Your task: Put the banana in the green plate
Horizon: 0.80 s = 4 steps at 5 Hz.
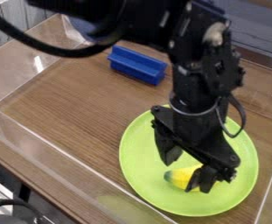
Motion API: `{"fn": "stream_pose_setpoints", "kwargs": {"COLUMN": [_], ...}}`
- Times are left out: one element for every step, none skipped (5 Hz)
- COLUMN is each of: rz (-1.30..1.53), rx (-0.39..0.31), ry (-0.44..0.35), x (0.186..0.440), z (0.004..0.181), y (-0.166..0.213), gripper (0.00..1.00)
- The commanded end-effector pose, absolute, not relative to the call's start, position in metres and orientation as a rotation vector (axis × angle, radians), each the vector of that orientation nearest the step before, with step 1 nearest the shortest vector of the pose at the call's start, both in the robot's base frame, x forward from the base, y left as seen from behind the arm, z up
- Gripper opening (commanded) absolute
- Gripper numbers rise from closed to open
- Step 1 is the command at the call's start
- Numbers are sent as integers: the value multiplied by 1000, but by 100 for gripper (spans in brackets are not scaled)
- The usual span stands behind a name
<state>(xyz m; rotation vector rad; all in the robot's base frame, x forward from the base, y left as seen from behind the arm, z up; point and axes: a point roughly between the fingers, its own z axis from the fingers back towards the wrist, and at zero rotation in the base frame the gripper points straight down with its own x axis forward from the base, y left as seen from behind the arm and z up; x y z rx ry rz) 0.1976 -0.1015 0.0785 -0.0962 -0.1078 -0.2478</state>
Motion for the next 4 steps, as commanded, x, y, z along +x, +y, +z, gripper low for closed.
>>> {"fn": "stream_pose_setpoints", "kwargs": {"rz": [-254,-253,-250,-251], "rx": [-101,-104,-108,-104], "ry": [-136,-143,-149,-147], "x": [203,206,207,209], "z": [74,67,62,63], "y": [-104,-103,-103,-101], "gripper": [100,100,0,0]}}
